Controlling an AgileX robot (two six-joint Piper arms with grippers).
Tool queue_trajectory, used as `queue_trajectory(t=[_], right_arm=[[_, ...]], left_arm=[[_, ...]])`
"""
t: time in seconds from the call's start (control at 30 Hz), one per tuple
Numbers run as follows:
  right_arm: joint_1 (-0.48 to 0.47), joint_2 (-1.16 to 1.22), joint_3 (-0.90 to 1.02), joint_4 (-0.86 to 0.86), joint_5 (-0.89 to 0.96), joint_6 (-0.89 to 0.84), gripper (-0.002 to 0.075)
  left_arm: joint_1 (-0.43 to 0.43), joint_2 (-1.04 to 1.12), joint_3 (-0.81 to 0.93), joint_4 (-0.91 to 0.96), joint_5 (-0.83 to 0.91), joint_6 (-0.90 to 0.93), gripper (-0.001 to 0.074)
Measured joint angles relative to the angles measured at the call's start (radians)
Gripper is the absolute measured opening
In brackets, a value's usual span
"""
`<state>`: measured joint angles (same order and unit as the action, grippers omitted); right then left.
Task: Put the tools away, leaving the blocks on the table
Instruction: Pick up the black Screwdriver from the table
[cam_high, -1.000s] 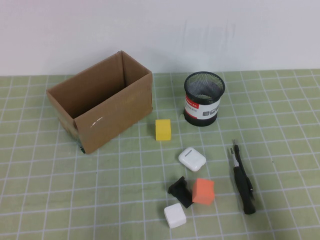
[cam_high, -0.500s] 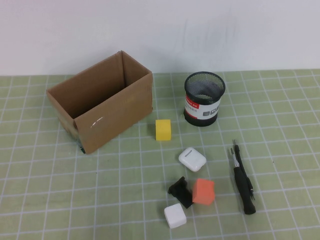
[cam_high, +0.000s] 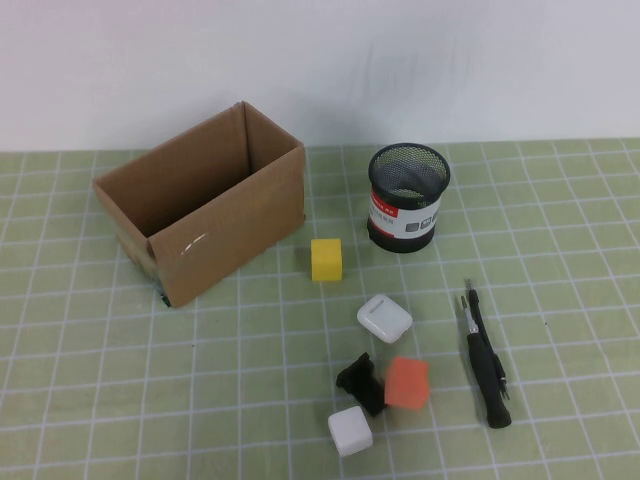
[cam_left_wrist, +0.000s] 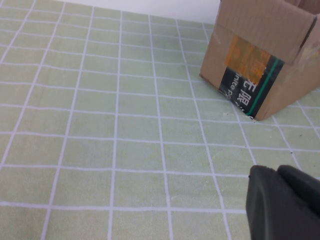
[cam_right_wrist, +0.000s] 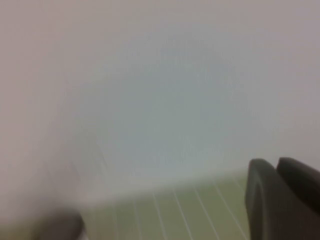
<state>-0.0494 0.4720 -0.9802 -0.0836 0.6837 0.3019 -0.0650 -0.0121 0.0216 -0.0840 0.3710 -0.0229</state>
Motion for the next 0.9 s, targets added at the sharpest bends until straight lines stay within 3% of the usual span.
queue_trajectory(t=[0.27, 0.6, 0.77, 0.9], right_arm=[[0.000, 0.217, -0.004, 0.048, 0.156, -0.071, -0.0008], [0.010, 0.562, -0.004, 0.435, 0.311, -0.314, -0.0006], [0.122, 0.684, -0.004, 0.445, 0.299, -0.362, 0.0055], [0.274, 0.760, -0.004, 0.357, 0.246, -0.336, 0.0165]], left_arm=[[0.000, 0.000, 0.000, 0.000, 0.000, 0.000, -0.0004], [0.000, 0.000, 0.000, 0.000, 0.000, 0.000, -0.0004], [0.000, 0.000, 0.000, 0.000, 0.000, 0.000, -0.0004], [0.000, 0.000, 0.000, 0.000, 0.000, 0.000, -0.0004]])
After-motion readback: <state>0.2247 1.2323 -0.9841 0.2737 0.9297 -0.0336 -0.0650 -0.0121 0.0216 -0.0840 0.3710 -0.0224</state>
